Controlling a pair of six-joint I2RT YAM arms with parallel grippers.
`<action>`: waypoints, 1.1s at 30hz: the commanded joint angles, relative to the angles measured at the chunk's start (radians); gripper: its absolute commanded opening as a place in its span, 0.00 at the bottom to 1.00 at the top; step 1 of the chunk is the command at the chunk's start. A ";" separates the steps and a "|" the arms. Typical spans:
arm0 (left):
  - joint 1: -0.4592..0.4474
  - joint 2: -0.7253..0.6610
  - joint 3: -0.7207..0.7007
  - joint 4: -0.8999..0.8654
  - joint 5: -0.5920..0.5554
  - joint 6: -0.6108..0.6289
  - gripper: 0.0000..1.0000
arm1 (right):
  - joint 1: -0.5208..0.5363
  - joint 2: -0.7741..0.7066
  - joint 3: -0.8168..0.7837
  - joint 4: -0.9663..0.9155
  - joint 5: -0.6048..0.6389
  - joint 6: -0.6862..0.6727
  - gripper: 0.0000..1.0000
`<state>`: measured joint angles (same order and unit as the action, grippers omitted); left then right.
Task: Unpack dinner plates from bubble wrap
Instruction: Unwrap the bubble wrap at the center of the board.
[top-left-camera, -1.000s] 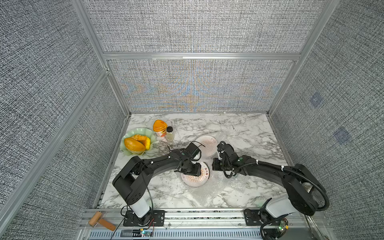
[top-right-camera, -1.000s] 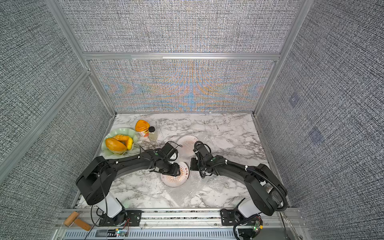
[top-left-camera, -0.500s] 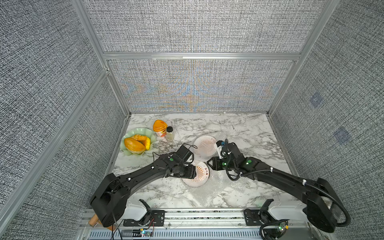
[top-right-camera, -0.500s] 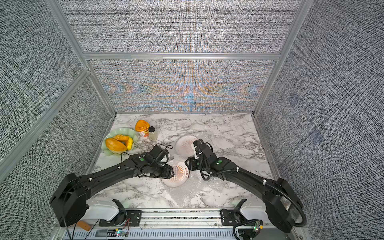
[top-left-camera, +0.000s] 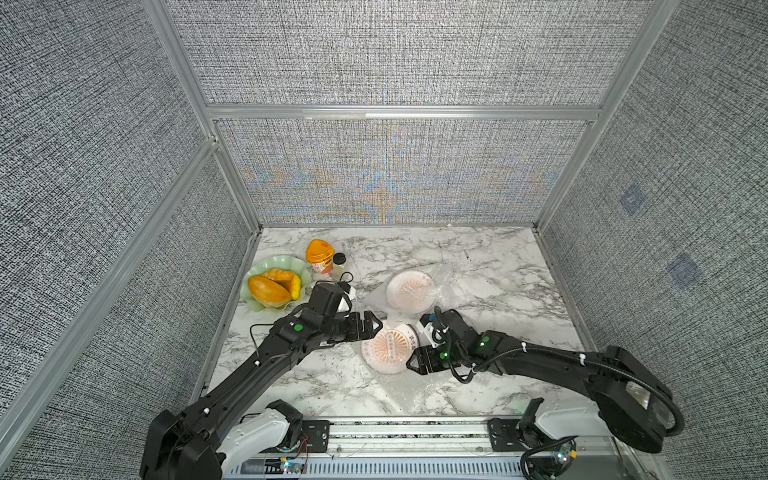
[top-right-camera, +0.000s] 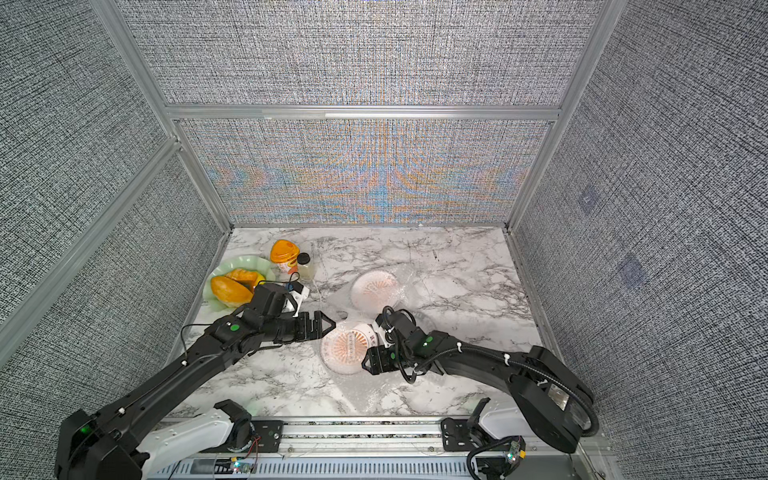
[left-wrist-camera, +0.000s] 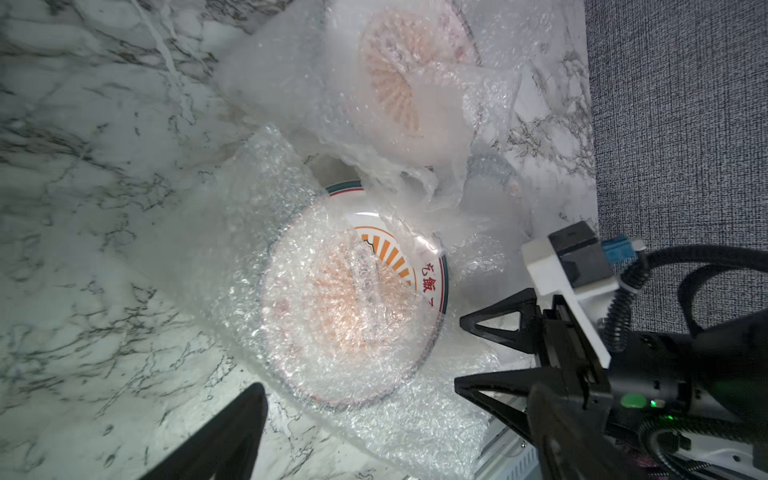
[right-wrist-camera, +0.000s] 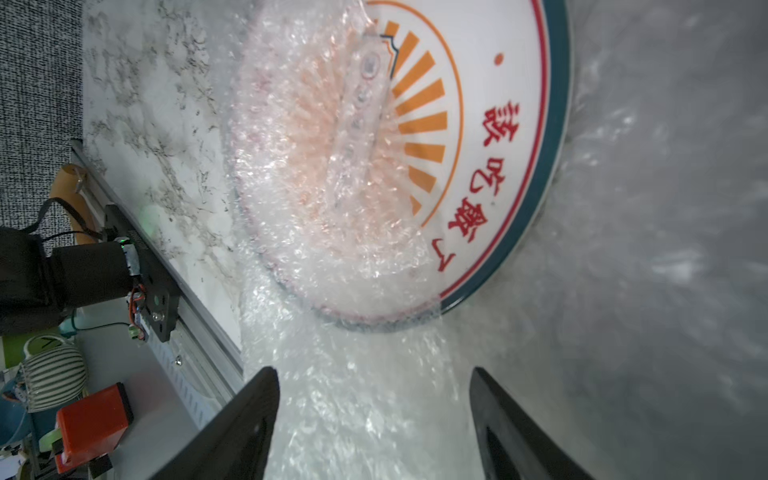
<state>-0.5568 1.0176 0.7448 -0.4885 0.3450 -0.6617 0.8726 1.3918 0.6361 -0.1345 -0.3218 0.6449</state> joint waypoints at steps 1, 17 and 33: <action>0.007 -0.061 -0.039 0.052 -0.034 -0.006 0.99 | 0.017 0.073 0.012 0.112 -0.047 0.034 0.75; 0.021 -0.016 0.091 -0.136 -0.230 0.097 0.99 | 0.137 0.121 0.216 -0.058 0.025 -0.010 0.22; 0.275 -0.019 0.299 -0.197 -0.067 0.122 0.99 | 0.250 0.439 0.649 0.056 -0.097 -0.058 0.05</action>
<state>-0.3210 0.9966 1.0161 -0.6811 0.1886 -0.5533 1.1027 1.7538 1.2186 -0.1066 -0.3702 0.6006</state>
